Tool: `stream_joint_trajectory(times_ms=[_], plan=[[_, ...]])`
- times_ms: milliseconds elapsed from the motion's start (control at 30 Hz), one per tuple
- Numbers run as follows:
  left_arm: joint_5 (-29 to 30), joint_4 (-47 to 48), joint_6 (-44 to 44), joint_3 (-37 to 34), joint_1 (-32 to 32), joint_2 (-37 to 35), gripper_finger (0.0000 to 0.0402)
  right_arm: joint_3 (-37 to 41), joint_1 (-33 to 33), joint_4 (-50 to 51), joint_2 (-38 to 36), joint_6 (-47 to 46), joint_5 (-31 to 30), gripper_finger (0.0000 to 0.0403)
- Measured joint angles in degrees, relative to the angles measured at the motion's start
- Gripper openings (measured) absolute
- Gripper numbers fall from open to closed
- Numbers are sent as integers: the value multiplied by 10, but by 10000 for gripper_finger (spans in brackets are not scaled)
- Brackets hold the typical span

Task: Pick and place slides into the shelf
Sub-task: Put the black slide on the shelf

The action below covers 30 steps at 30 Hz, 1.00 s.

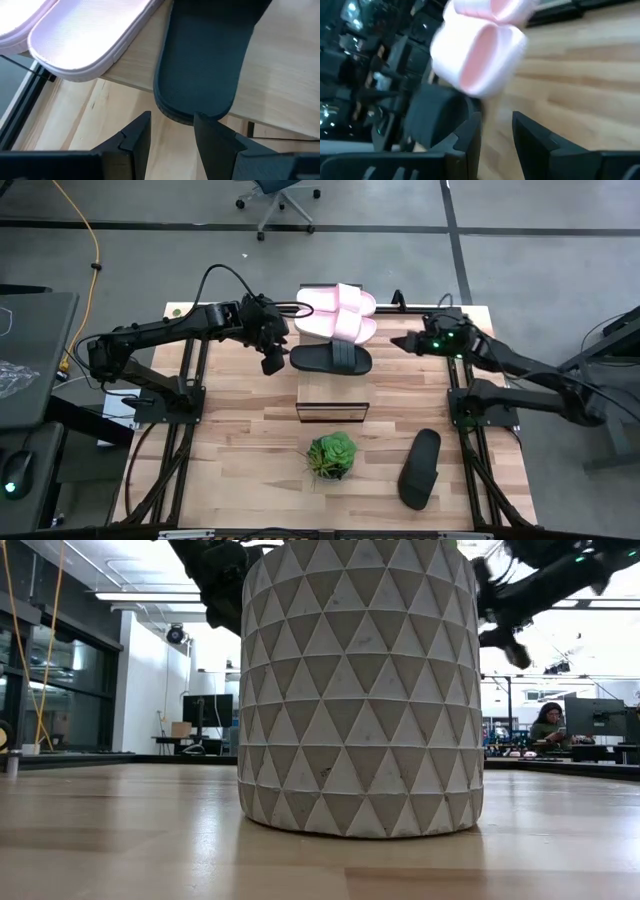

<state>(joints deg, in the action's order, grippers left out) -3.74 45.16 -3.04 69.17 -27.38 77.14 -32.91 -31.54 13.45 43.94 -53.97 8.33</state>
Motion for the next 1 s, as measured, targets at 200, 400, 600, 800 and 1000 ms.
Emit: stream_joint_trajectory(times_ms=[200, 400, 600, 800, 1000], plan=[[-14, -1, -11, 0, 0, 0, 138, 0, -18, 191, -117, 28, 82, 101], [-12, -3, -13, 0, 0, 0, 138, 0, -6, 307, -157, 7, 207, 101], [-14, -5, -10, 0, 0, 0, 138, 0, 47, 326, -159, 8, 256, 101], [-51, -5, 22, 0, 0, 0, 138, 0, 144, 408, -160, 13, 269, 101], [-73, -4, 50, 0, 0, 0, 138, 0, 264, 407, -160, -27, 209, 101]])
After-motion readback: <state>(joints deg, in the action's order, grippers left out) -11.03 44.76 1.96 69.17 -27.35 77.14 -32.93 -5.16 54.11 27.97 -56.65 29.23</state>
